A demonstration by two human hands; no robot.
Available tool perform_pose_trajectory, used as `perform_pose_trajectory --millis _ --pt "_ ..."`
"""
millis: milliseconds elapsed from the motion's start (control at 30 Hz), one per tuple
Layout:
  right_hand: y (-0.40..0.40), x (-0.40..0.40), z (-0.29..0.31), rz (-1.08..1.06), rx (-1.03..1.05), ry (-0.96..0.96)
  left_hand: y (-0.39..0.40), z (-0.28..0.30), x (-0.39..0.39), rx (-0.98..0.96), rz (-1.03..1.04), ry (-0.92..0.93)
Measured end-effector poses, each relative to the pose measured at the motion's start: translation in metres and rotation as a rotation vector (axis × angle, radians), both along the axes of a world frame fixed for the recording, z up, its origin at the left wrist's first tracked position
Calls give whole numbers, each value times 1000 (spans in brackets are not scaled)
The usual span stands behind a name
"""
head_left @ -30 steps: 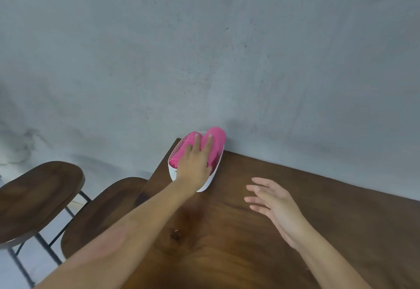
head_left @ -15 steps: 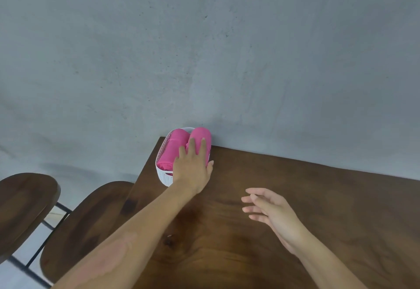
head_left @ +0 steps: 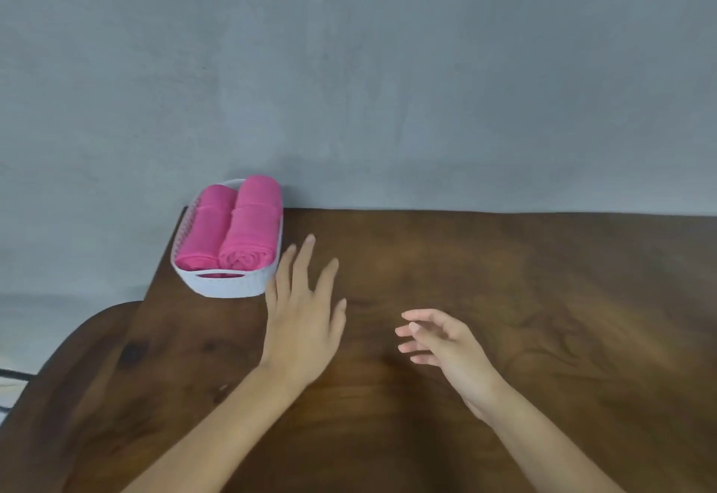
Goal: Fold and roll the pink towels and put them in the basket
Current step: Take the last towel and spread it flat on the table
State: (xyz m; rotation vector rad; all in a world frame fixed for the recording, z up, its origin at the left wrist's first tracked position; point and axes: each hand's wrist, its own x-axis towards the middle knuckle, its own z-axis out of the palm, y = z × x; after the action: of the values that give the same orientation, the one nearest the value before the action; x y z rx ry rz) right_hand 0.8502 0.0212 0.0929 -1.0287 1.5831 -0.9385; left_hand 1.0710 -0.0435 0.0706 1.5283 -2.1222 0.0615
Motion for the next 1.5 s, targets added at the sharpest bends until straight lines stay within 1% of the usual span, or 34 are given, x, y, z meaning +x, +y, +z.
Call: perform_pose_trajectory --millis 100,200,267,367,533,700,833,1033,1233,1500 --pt "23 -30 -4 -70 -1 15 43 -31 -30 128 -58 78" --pt "51 -65 -10 -122 -17 41 82 -54 -59 242 -66 231" --pt "72 -92 -16 -150 -40 69 107 -64 -77 282 -56 290" --pt "107 -134 -29 -190 -74 111 136 -73 -108 302 -52 310" --pt "169 -208 -43 -233 -127 185 169 -73 -179 303 -64 283" --pt "233 -294 -48 -252 -173 294 207 -71 -284 255 -187 196" --pt "282 -358 -47 -327 -188 275 232 -66 -367 263 -282 159" --pt "342 -444 -44 -446 -155 290 256 -52 -479 284 -461 114" --pt "375 -522 -41 -607 -110 287 251 -43 -596 287 -637 73" --pt "371 -646 -37 -781 -46 345 220 -45 -759 338 -798 90"
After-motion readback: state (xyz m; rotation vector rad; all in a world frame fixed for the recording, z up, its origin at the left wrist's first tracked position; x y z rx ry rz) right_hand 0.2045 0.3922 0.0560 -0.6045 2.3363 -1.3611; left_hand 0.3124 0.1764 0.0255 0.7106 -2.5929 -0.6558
